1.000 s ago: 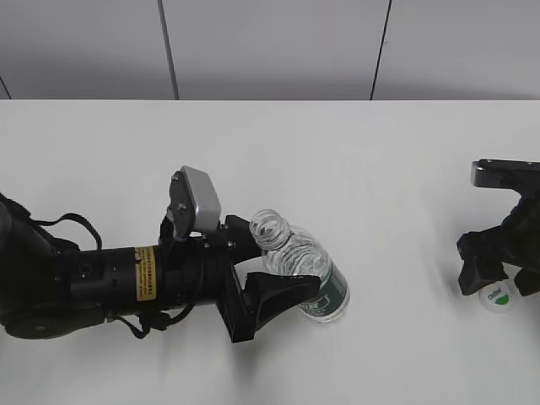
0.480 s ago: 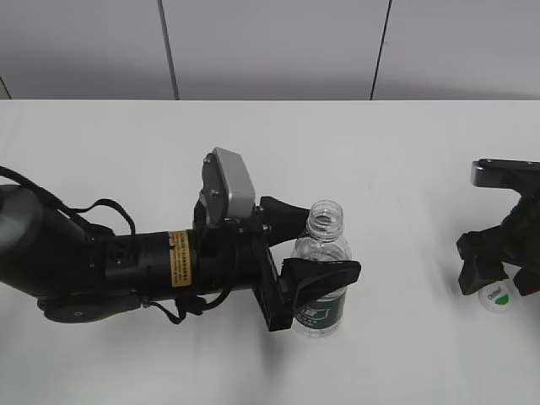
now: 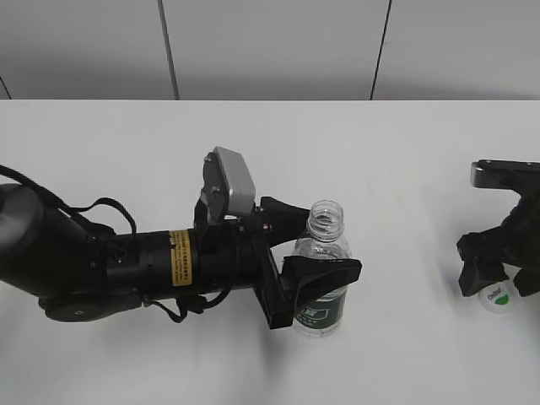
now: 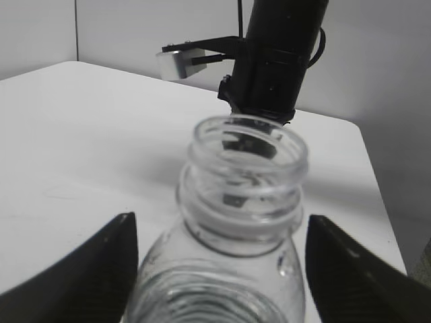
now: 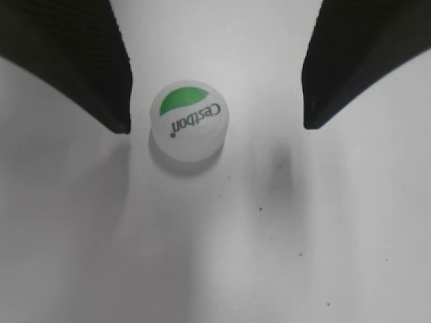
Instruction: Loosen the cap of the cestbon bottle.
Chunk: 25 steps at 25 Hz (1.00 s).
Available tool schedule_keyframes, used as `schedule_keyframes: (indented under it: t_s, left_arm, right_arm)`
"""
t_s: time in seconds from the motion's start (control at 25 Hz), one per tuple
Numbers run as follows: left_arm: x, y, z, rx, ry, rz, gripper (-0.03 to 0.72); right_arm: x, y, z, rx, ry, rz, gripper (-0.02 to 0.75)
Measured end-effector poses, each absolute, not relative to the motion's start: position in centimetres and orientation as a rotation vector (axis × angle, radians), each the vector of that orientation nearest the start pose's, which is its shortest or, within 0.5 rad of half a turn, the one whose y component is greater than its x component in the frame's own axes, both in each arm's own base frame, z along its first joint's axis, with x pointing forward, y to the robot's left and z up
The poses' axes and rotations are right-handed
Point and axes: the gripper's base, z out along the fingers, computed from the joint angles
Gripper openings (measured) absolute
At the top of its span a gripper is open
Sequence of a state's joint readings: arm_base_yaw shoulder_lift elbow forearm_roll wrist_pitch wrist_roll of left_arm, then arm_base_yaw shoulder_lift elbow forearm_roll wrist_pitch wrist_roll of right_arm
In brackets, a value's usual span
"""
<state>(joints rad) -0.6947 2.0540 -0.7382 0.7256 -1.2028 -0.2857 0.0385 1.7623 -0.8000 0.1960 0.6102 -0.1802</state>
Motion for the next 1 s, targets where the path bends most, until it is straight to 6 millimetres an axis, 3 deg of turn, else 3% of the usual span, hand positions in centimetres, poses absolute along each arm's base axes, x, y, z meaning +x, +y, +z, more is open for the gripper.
schedule_keyframes:
  t_s: [0.6,1.0]
  left_arm:
    - [22.6,-25.8,14.2,1.112,1.360,-1.045,0.592]
    - [22.4,-25.5,17.8,1.093,1.269,-1.012,0.592]
  right_arm:
    - [27.6,2.1,12.4,-0.097,3.052,0.175,0.594]
    - [27.6,2.1,12.4,-0.097,3.055,0.175,0.593]
